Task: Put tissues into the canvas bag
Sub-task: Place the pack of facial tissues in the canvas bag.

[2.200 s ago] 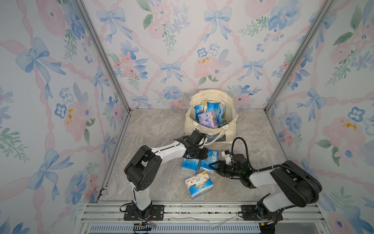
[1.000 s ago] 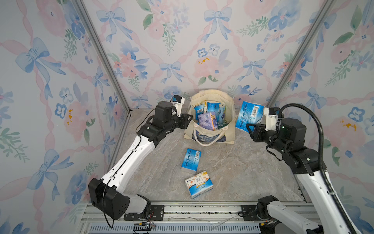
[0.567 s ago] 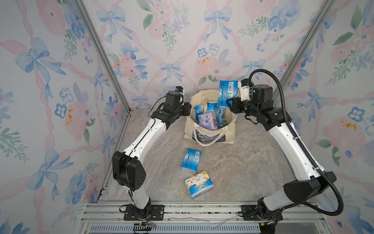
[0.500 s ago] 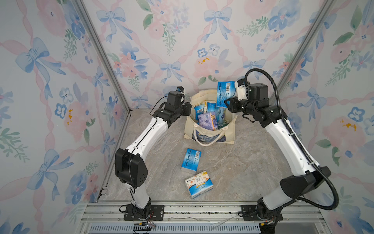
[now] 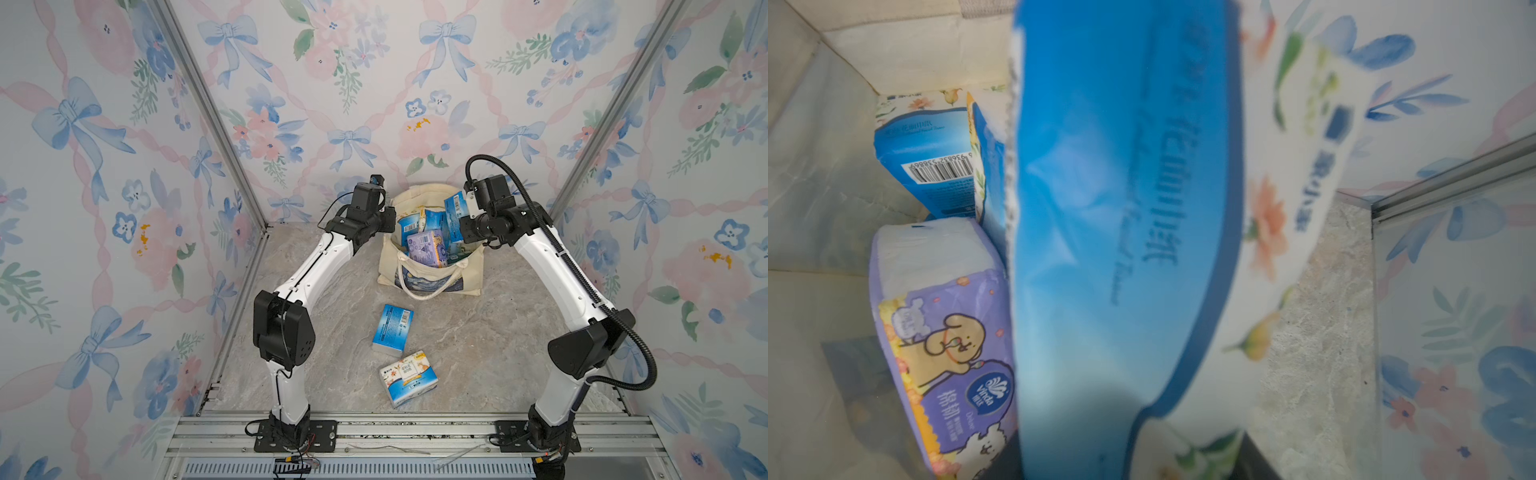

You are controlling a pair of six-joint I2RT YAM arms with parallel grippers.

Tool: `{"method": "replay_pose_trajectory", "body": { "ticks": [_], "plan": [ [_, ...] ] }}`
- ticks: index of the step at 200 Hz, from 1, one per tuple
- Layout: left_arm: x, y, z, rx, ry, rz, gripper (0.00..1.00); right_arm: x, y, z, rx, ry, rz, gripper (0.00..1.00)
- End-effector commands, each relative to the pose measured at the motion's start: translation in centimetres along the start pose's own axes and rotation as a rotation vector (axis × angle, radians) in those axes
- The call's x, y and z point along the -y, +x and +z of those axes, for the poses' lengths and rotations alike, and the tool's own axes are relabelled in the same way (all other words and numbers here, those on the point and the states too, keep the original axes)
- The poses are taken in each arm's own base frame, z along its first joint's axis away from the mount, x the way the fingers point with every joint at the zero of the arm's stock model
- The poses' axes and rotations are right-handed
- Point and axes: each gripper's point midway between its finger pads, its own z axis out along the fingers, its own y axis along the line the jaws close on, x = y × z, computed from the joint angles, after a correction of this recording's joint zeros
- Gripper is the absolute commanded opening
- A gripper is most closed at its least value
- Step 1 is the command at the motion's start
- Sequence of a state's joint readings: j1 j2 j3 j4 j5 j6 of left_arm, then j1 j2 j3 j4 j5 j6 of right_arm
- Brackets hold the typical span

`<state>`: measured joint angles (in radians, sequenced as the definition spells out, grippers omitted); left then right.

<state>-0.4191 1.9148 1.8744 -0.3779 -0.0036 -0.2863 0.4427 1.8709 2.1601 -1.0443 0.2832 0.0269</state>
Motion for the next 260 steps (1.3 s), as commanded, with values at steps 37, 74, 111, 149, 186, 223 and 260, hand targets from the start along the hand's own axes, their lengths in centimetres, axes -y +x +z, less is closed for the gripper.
{"method": "replay_pose_trajectory", "body": {
  "ticks": [37, 74, 111, 149, 186, 223, 260],
  "plan": [
    [0.4, 0.1, 1.1, -0.019, 0.004, 0.041, 0.43, 2.1, 1.1, 1.6, -0.169, 0.312, -0.181, 0.49],
    [0.1, -0.2, 0.7, -0.011, -0.016, 0.05, 0.41, 2.2, 1.1, 2.9, -0.184, 0.348, -0.19, 0.49],
    [0.2, -1.0, 0.2, 0.009, -0.017, 0.049, 0.41, 1.1, 1.1, 3.7, -0.197, 0.286, -0.188, 0.64],
    [0.1, -1.3, -0.4, 0.018, -0.022, 0.049, 0.41, -1.9, -1.1, 1.4, -0.059, 0.069, -0.101, 0.87],
    [-0.4, -2.0, -2.1, 0.044, -0.056, 0.059, 0.41, -2.4, -3.5, -3.2, 0.16, -0.039, -0.028, 0.92],
    [-1.3, -3.1, -4.8, 0.086, -0.106, 0.059, 0.32, -2.0, -4.2, -8.6, 0.341, -0.133, 0.028, 0.93],
    [-2.6, -2.8, -8.7, 0.112, -0.153, 0.036, 0.26, -5.1, -1.6, -12.8, 0.378, -0.413, 0.013, 0.94]
  ]
}}
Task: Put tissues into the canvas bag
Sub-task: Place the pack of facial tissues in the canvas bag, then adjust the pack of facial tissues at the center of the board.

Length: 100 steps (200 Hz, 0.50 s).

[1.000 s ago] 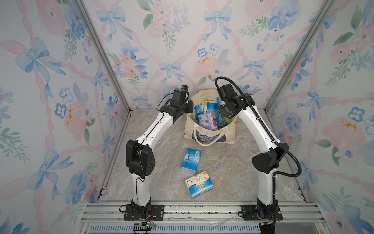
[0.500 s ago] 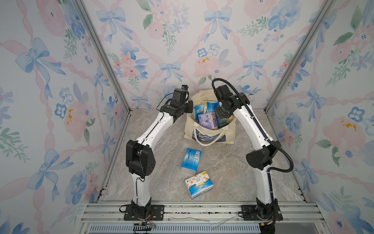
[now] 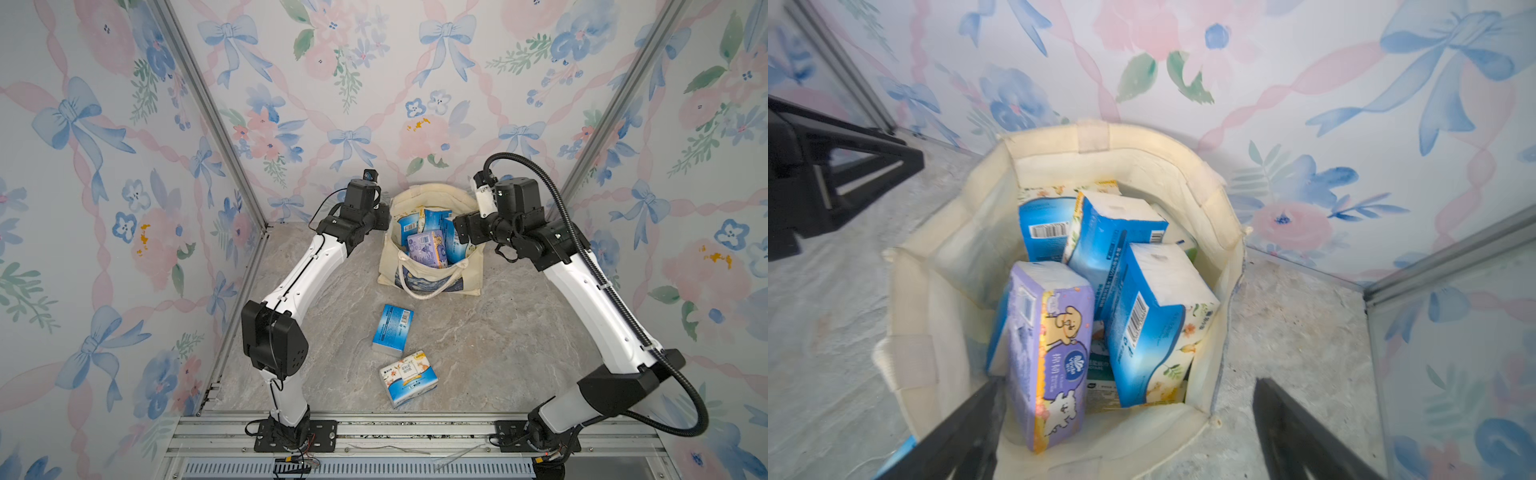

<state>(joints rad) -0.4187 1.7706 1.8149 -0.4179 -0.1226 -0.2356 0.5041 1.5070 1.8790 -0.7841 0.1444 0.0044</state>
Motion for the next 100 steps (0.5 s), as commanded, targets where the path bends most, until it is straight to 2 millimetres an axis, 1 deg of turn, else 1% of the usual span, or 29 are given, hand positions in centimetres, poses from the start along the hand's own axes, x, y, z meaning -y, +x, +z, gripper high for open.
{"method": "replay_pose_trajectory", "body": {
  "ticks": [1, 10, 16, 18, 25, 30, 47, 48, 63, 68, 78, 100],
  "plan": [
    [-1.4, -0.7, -3.4, 0.043, -0.047, -0.013, 0.26, -3.5, 0.3, -1.4, 0.038, -0.226, 0.035, 0.94],
    [-1.8, 0.2, -4.4, 0.034, -0.05, -0.033, 0.26, -4.5, 1.6, -2.1, 0.017, -0.292, 0.052, 0.94],
    [-1.9, 1.1, -5.0, 0.02, -0.047, -0.047, 0.26, -5.2, 2.5, -2.7, 0.009, -0.337, 0.06, 0.94],
    [-1.9, 1.4, -5.2, 0.018, -0.044, -0.051, 0.26, -5.5, 3.0, -2.8, 0.001, -0.353, 0.062, 0.94],
    [-1.8, 2.9, -5.8, -0.008, -0.026, -0.064, 0.26, -6.6, 4.6, -3.3, -0.014, -0.423, 0.073, 0.94],
    [-1.7, 4.2, -6.1, -0.032, -0.011, -0.075, 0.26, -7.3, 5.5, -3.9, -0.019, -0.467, 0.084, 0.94],
    [-1.1, 9.0, -6.8, -0.128, 0.047, -0.109, 0.26, -9.6, 10.2, -5.0, -0.083, -0.605, 0.116, 0.95],
    [-1.0, 9.3, -6.8, -0.136, 0.053, -0.111, 0.26, -9.7, 10.2, -5.2, -0.081, -0.612, 0.118, 0.96],
    [0.2, 13.8, -7.5, -0.234, 0.132, -0.132, 0.26, -10.6, 14.9, -5.5, -0.178, -0.654, 0.175, 0.95],
    [0.5, 15.2, -7.8, -0.263, 0.149, -0.136, 0.26, -10.9, 16.1, -5.8, -0.206, -0.67, 0.201, 0.95],
    [1.0, 17.7, -8.5, -0.324, 0.175, -0.142, 0.26, -11.5, 19.3, -5.9, -0.286, -0.696, 0.26, 0.95],
    [1.3, 22.4, -9.9, -0.465, 0.189, -0.175, 0.23, -13.2, 24.4, -6.4, -0.405, -0.758, 0.391, 0.95]
  ]
}}
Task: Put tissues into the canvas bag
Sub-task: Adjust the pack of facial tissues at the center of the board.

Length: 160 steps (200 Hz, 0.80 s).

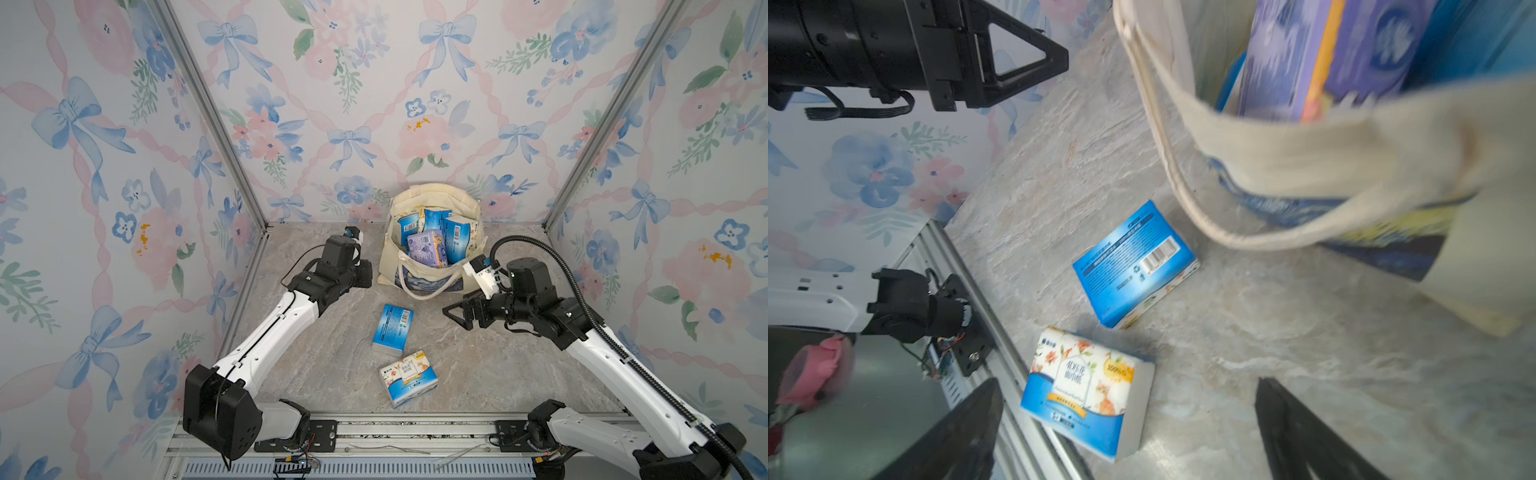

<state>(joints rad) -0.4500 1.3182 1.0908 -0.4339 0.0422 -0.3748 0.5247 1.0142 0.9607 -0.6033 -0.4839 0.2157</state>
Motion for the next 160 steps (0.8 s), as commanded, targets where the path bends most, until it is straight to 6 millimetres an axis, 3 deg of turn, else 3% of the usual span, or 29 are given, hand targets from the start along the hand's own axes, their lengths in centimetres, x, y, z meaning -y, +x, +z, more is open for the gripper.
{"method": "replay_pose_trajectory", "body": {
  "ticks": [1, 36, 75, 123, 160],
  "plan": [
    [1.1, 4.8, -0.3, -0.148, 0.078, -0.064, 0.23, -2.2, 3.8, 1.1, -0.062, -0.166, 0.158, 0.95],
    [2.4, 11.7, 0.5, -0.393, 0.115, -0.084, 0.17, -1.8, 11.1, 3.2, -0.252, -0.152, 0.28, 0.95],
    [3.5, 18.7, 0.8, -0.66, 0.09, -0.005, 0.17, -1.0, 14.7, 4.9, -0.344, -0.134, 0.355, 0.94],
    [1.8, 22.8, 0.0, -0.795, 0.0, -0.005, 0.14, -1.8, 17.8, 5.7, -0.485, -0.138, 0.333, 0.9],
    [2.2, 24.8, -0.3, -0.857, 0.004, 0.004, 0.14, -3.2, 19.3, 7.0, -0.558, -0.173, 0.307, 0.88]
  ]
}}
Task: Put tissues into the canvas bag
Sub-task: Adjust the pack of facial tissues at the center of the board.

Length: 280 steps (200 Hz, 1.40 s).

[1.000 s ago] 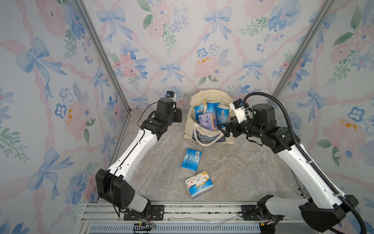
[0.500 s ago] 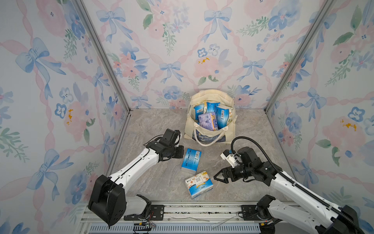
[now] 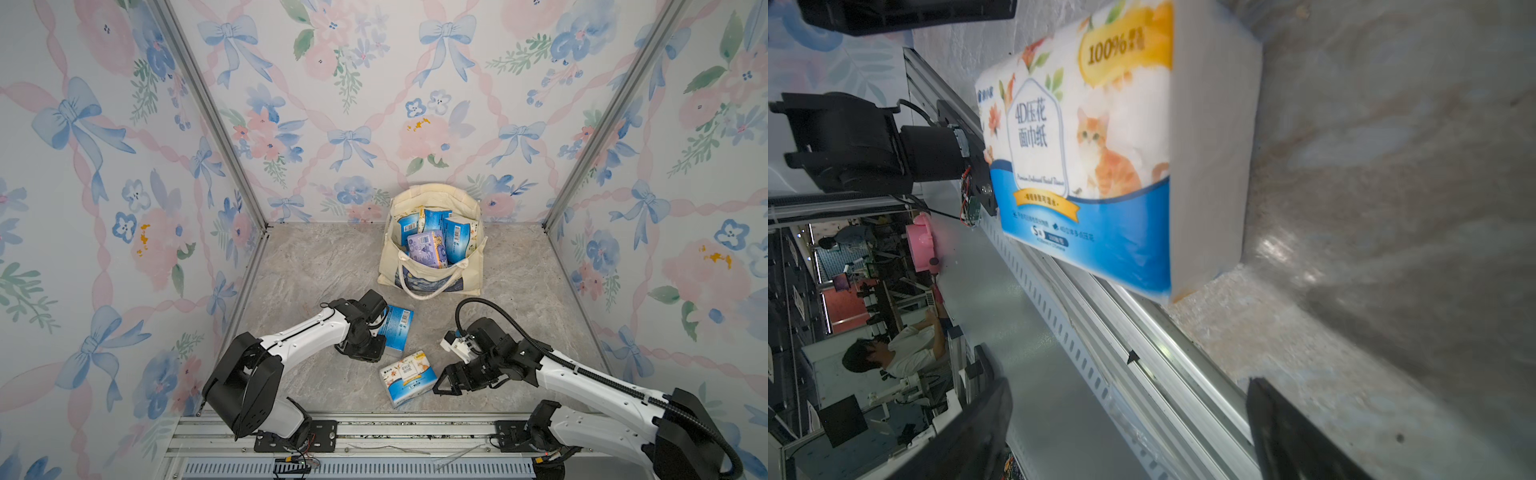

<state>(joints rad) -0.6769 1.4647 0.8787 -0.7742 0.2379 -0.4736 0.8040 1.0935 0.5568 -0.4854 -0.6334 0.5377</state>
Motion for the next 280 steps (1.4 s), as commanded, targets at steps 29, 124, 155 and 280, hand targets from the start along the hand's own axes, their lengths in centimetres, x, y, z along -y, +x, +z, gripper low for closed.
{"method": "replay_pose_trajectory", "body": {
  "ticks": [29, 124, 155, 280],
  "plan": [
    [0.8, 1.9, 2.1, -0.123, -0.033, 0.018, 0.13, -0.7, 0.7, 2.8, -0.081, -0.021, -0.02, 0.88],
    [8.8, 2.6, 4.0, -0.253, 0.177, 0.219, 0.1, 1.8, -1.1, 3.2, 0.016, -0.005, 0.101, 0.99],
    [9.4, 2.2, 4.1, -0.251, 0.198, 0.229, 0.1, 2.3, -4.2, 1.2, 0.177, -0.041, 0.13, 1.0],
    [7.4, -1.3, 2.4, -0.104, 0.183, 0.158, 0.07, 1.5, -11.0, -3.4, 0.425, -0.059, 0.04, 0.99]
  ]
}}
